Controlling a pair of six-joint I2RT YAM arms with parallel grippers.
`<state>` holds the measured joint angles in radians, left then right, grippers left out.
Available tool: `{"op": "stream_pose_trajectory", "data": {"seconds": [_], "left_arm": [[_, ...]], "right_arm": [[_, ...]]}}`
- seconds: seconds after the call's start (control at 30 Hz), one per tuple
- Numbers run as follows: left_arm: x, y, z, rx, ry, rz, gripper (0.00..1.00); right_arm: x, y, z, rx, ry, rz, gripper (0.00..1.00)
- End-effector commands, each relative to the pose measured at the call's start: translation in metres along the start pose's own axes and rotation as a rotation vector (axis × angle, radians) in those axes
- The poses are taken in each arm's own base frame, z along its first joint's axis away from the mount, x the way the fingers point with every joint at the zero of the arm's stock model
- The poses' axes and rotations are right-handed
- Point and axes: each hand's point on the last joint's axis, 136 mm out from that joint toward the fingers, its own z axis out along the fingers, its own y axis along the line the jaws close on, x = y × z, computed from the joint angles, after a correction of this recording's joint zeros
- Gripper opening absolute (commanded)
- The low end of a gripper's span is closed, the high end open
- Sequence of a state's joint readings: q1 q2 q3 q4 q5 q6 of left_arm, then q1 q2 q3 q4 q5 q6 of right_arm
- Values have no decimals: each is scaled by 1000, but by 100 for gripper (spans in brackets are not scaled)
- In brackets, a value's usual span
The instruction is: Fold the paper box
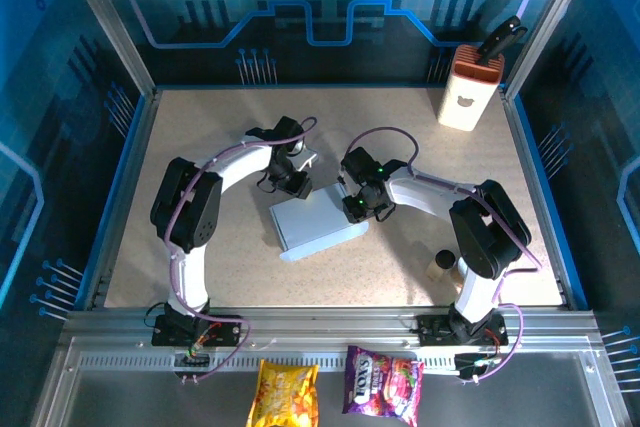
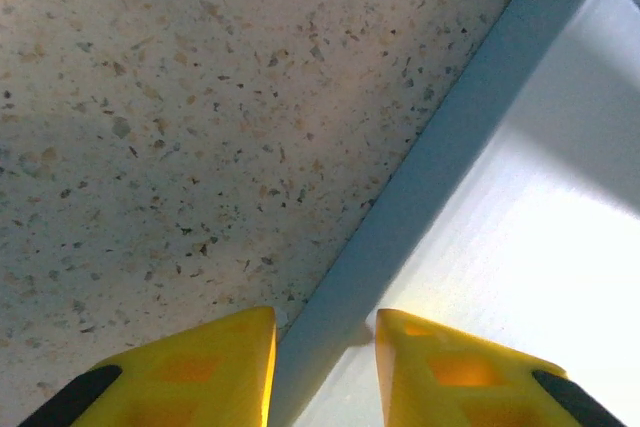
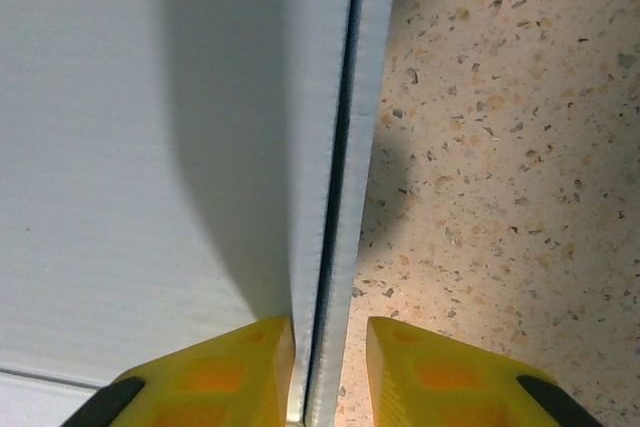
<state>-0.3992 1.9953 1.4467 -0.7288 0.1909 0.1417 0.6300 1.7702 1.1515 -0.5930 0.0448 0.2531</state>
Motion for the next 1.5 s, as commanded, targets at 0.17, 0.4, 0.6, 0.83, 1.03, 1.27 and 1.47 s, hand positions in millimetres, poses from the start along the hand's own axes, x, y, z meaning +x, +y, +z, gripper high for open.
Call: {"op": "stream_pose_trajectory", "data": {"seconds": [0.17,0.4,0.6,0.83,1.03,1.27,1.47], "left_arm": [[8,2,10,17,50,9,29],[12,5,15,4,58,10,26],[11,6,14,-3,50,11,26],[12,10,14,-23,52,14,23],[12,10,15,-24,56,26,16],[11,14,16,-43,61,32,10],[10,14,18,-43,72,41,3]], "right_arm": [[9,18,-10,-50,-9,-72,34],[-16,42,-40,-89,-219,-371,42],[16,92,-48,-233,-275,-918,52],[36,87,-26,-161,-198,-1188,60],[35,91,-12,-139,-245,-1305,70],[15,91,-3,-11,-328,-1390,73],[7,94,-1,16,-371,-1426,86]]}}
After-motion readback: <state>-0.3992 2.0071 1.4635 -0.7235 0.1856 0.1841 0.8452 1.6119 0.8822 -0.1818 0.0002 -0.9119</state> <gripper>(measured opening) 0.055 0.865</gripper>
